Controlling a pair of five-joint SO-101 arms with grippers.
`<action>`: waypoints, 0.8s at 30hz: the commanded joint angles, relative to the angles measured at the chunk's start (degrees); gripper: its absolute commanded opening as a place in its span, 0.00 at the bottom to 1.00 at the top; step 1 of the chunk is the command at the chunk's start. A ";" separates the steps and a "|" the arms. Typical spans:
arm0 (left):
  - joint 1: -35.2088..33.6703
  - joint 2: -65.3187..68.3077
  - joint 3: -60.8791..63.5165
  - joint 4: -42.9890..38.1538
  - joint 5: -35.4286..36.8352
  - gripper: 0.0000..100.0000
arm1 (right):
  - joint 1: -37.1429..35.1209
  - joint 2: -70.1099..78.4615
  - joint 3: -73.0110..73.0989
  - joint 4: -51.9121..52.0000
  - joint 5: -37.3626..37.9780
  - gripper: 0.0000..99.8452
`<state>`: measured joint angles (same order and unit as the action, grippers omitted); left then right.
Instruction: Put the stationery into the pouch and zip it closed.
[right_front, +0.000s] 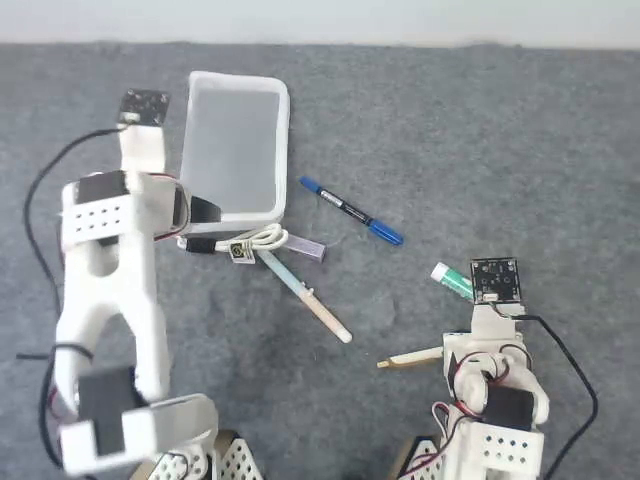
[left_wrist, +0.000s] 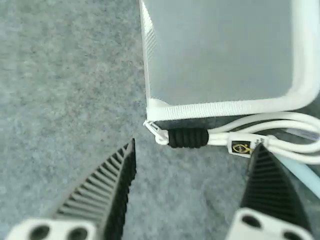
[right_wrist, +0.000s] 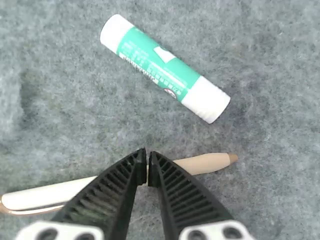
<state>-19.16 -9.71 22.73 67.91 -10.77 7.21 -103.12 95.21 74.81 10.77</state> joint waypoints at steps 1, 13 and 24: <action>-0.26 -10.64 -2.24 2.11 0.88 0.34 | 0.66 -1.01 0.53 0.40 0.70 0.01; -3.43 -26.55 15.43 1.32 9.05 0.33 | 4.97 -1.01 0.35 -0.04 0.26 0.01; -7.47 -37.36 36.18 -13.54 16.88 0.33 | 2.68 -1.01 -14.15 -1.63 -3.34 0.01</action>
<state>-26.46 -43.65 56.04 58.86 4.35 11.60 -103.12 88.44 74.81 10.33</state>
